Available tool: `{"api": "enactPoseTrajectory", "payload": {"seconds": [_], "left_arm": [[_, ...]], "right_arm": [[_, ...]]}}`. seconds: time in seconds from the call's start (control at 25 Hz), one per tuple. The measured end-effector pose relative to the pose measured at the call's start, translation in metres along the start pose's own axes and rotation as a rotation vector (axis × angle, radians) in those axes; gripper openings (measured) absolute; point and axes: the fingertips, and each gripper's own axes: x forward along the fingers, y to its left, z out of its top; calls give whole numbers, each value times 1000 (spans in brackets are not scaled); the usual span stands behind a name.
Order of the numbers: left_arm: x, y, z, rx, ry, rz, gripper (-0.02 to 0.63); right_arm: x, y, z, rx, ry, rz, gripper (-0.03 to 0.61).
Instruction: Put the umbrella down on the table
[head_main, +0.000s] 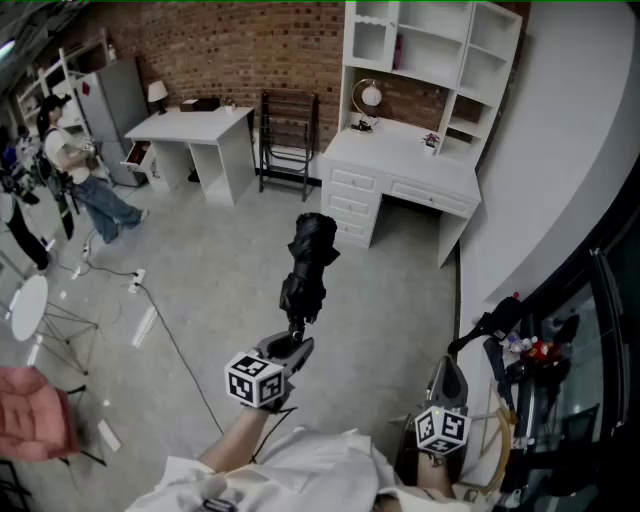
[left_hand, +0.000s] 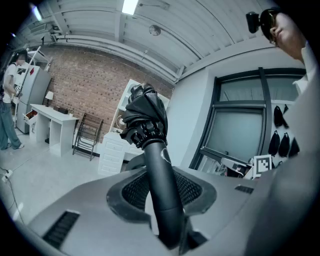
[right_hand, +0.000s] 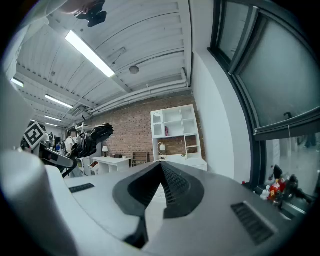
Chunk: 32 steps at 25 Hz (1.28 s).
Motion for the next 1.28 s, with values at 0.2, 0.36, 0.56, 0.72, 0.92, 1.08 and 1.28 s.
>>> {"api": "enactPoseTrajectory", "payload": {"seconds": [0.2,0.36,0.56,0.72,0.92,1.08,1.28], "left_arm": [[-1,7,-4,-7,2,7,141],[-4,13,-6,-13,3,9,141],[-9,19,-5,-9,3,16,141],[-17,26,-6,-13,6,17,141],[-22,39,-2,-2,14,13,141],[-26,49,-6,-4,32,4,141],[-30,65,-12,-15,56,-3,141]], "right_arm": [[2,5,-4,-3,7,3,17],[3,10,-7,-10,9,9,17],[7,20,-7,0,-2,28,18],[8,32,-6,-13,-7,41,18],[16,49,-1,-21,-8,30,18],[18,63,-8,-23,9,23,18],[20,82,-15,-36,23,24,18]]}}
